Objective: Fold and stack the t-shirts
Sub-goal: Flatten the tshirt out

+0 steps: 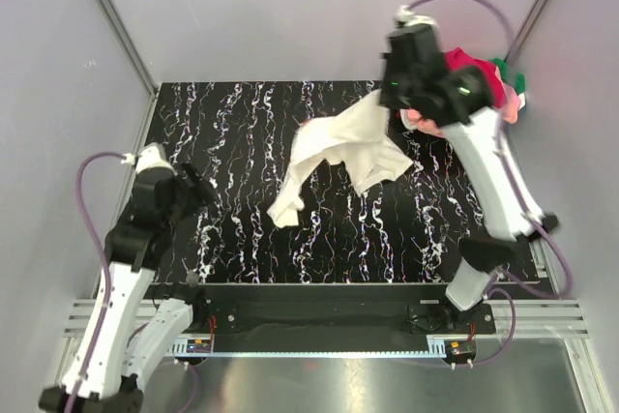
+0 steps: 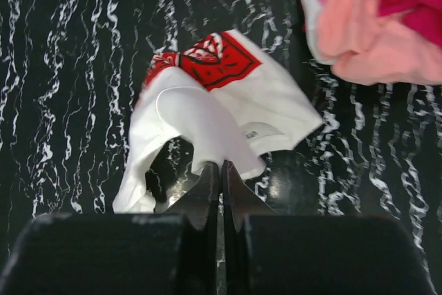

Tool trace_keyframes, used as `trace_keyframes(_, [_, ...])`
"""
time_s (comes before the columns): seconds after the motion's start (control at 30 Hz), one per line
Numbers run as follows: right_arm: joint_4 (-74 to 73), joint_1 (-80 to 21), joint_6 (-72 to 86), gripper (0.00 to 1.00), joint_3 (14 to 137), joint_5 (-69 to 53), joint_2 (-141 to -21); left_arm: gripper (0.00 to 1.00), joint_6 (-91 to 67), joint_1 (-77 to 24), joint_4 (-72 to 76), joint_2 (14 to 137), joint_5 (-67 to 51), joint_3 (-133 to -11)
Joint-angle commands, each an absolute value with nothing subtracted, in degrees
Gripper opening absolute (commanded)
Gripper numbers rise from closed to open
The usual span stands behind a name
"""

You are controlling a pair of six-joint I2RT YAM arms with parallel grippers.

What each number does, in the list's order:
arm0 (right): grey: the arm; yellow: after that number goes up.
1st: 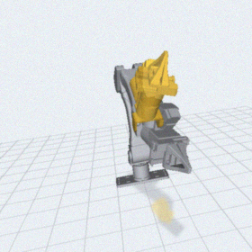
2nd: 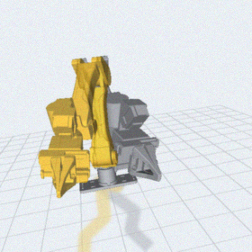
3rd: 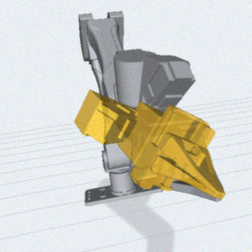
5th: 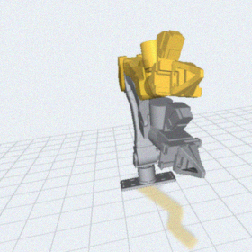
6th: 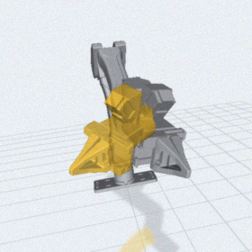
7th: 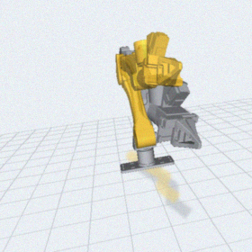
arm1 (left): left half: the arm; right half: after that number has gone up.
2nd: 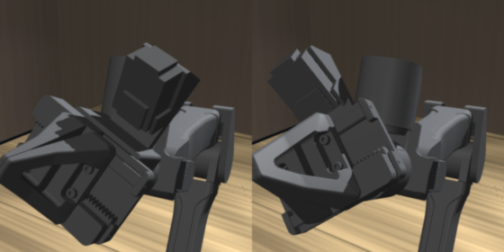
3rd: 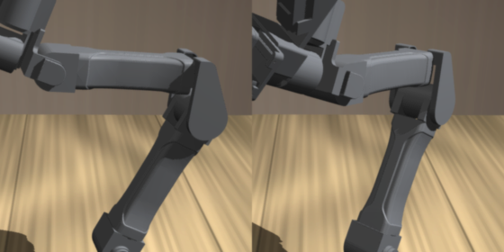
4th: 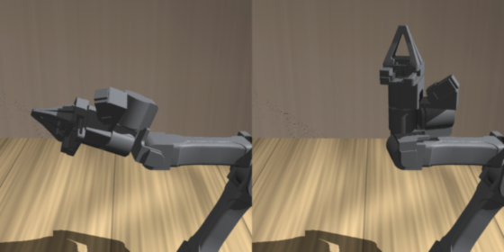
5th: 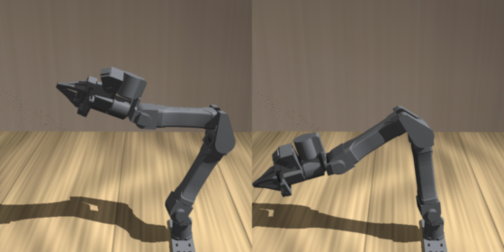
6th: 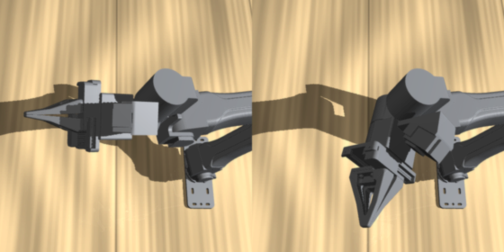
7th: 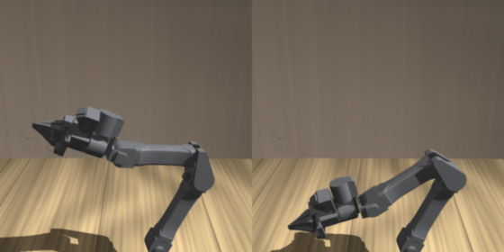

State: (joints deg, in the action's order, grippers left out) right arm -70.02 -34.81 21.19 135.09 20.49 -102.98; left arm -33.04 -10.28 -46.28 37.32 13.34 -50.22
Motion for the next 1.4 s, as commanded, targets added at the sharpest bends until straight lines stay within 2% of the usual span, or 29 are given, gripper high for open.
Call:
trace_keyframes(0.0, [-74.54,-31.76,21.00,0.00,126.06,25.22,-97.75,0.80,-31.55,-15.62,-41.31,45.51,6.50,-53.60])
trace_keyframes(0.17, [-70.05,-24.88,20.66,0.00,111.02,23.03,-89.13,0.80,-32.69,-32.93,-37.63,58.59,13.54,-55.02])
trace_keyframes(0.4, [-68.29,-21.80,19.87,0.00,104.24,22.94,-86.75,0.82,-35.60,-41.91,-30.49,70.13,13.00,-55.28])
trace_keyframes(0.53, [-66.89,-17.68,18.81,0.00,102.40,21.37,-85.43,0.82,-37.70,-43.15,-31.03,73.83,15.39,-53.27])
trace_keyframes(0.7, [-65.48,-11.00,16.88,0.00,102.22,18.29,-85.43,0.80,-42.88,-46.31,-27.95,70.23,13.09,-45.80])
trace_keyframes(0.83, [-64.69,-10.02,16.87,0.00,101.34,16.44,-86.04,0.80,-45.26,-48.51,-27.60,70.40,14.06,-43.07])
trace_keyframes(1.17, [-63.63,-9.23,16.52,0.00,100.72,15.29,-86.66,0.75,-45.70,-48.78,-24.26,79.80,16.70,-43.50])
trace_keyframes(1.37, [-63.28,-9.14,16.26,0.00,100.46,14.85,-87.36,0.66,-45.09,-48.78,-22.85,84.19,19.60,-45.52])
